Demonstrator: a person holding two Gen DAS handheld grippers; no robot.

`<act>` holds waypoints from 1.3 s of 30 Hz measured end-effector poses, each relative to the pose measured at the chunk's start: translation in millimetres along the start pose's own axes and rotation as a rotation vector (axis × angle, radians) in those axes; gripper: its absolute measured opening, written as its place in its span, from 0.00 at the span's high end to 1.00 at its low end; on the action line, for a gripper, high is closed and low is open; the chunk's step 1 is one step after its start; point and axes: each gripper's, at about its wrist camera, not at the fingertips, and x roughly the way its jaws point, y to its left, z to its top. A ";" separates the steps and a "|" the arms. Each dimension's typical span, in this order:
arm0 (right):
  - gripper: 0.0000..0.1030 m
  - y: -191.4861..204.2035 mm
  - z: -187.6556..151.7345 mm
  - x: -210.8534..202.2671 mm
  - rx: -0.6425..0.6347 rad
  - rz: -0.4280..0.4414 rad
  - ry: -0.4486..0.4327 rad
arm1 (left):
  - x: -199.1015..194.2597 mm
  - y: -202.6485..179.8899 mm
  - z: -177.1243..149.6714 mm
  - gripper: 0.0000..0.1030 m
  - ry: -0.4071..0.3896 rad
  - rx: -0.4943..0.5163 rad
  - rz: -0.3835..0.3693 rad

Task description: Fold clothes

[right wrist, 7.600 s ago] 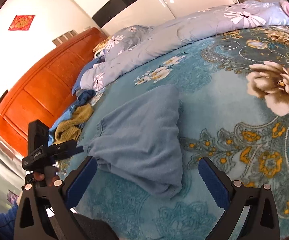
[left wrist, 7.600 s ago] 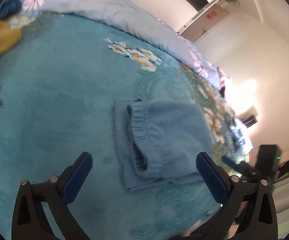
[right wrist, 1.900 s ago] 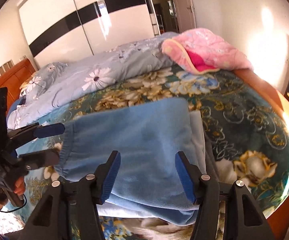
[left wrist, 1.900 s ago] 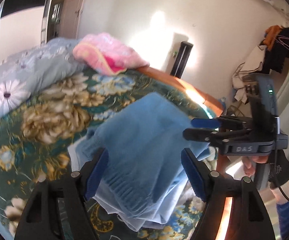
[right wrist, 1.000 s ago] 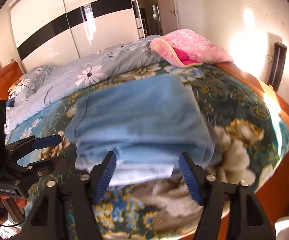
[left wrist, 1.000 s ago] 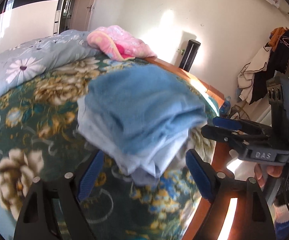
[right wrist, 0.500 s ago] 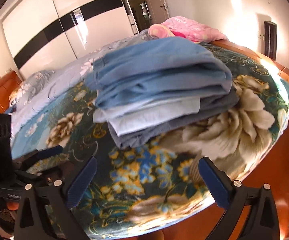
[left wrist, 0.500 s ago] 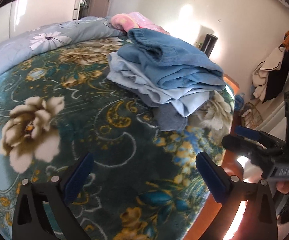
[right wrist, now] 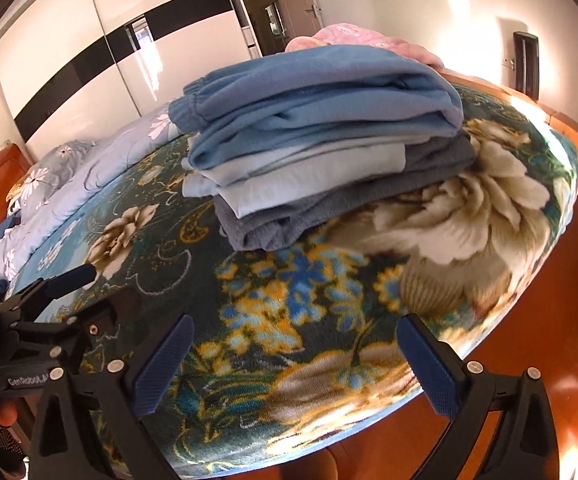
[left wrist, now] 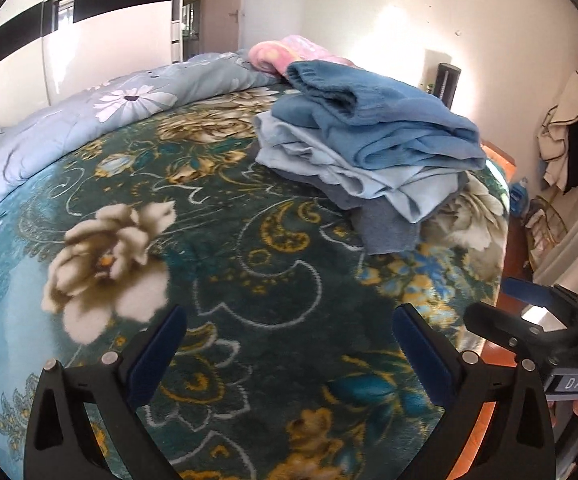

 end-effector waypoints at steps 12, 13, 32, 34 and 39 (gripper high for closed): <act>0.00 3.5 -14.0 2.3 -0.018 -0.026 0.029 | 4.0 21.1 -6.6 0.00 0.001 -0.094 0.043; 0.00 3.6 -14.8 2.4 -0.015 -0.026 0.029 | 4.2 21.9 -6.8 0.00 0.000 -0.093 0.058; 0.00 9.9 -20.5 10.3 -0.016 -0.013 0.042 | 7.7 19.3 -11.6 0.00 0.005 -0.064 0.193; 0.00 10.7 -21.4 11.9 -0.018 -0.013 0.046 | 7.2 19.6 -11.7 0.00 -0.002 -0.066 0.201; 0.00 10.6 -22.6 13.4 -0.019 -0.011 0.052 | 5.9 20.2 -11.4 0.00 -0.015 -0.075 0.211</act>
